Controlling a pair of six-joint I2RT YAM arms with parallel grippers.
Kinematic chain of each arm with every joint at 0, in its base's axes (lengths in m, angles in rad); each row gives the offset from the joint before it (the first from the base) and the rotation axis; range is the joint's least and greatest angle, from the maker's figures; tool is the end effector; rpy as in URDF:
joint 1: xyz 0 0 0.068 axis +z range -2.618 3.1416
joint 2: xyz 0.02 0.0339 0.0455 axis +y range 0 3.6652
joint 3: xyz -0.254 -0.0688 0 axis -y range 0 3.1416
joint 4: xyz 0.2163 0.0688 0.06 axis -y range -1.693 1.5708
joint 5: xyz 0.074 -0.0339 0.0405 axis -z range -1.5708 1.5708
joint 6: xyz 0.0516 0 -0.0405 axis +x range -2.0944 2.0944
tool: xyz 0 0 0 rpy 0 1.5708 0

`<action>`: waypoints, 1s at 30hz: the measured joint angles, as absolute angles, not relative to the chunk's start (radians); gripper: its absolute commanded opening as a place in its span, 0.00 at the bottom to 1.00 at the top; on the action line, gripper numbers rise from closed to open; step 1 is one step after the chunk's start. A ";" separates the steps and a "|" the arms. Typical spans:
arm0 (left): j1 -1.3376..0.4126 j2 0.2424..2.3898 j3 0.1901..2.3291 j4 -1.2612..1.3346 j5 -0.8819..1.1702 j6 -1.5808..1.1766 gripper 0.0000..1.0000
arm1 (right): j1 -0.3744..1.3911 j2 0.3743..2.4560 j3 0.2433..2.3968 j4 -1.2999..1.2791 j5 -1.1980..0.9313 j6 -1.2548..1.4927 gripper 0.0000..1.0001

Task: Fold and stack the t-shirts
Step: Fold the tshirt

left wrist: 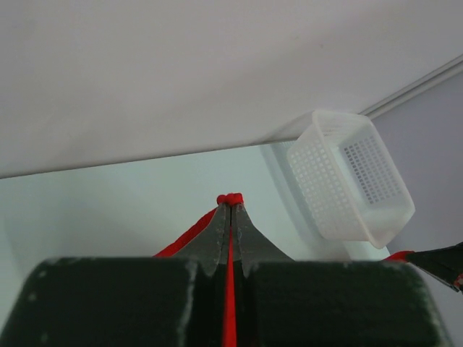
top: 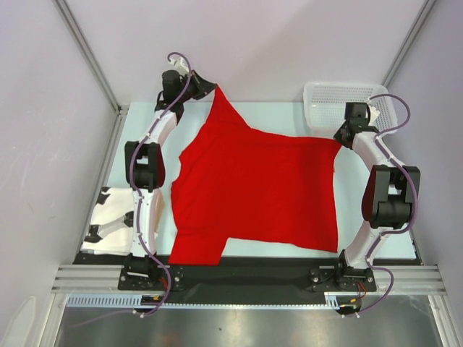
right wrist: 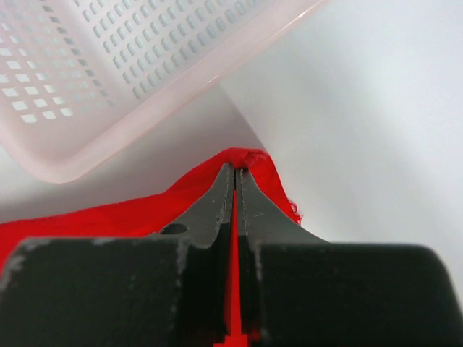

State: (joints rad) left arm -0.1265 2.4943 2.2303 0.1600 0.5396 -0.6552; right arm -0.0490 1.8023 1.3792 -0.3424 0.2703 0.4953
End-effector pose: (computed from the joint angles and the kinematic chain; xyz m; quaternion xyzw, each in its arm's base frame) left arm 0.5569 -0.0975 0.2559 -0.0149 0.7378 -0.4289 0.5211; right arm 0.3882 -0.0328 0.2409 0.2959 0.8639 -0.0350 0.4061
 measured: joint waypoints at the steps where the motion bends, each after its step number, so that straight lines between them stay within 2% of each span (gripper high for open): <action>1: -0.127 2.493 2.229 0.153 0.539 -0.656 0.00 | -0.056 1.802 1.379 -0.343 0.263 0.493 0.00; 8: -0.129 2.373 2.094 0.065 0.507 -0.655 0.00 | -0.070 1.831 1.444 -0.427 0.179 0.471 0.00; 16: -0.128 2.025 1.850 -0.033 0.446 -0.620 0.00 | -0.070 1.871 1.554 -0.566 0.059 0.459 0.00; 24: -0.124 1.745 1.629 -0.173 0.393 -0.569 0.00 | -0.089 1.872 1.554 -0.707 -0.002 0.459 0.00; 30: -0.113 1.657 1.471 -0.238 0.393 -0.566 0.00 | -0.096 1.866 1.542 -0.746 -0.037 0.458 0.00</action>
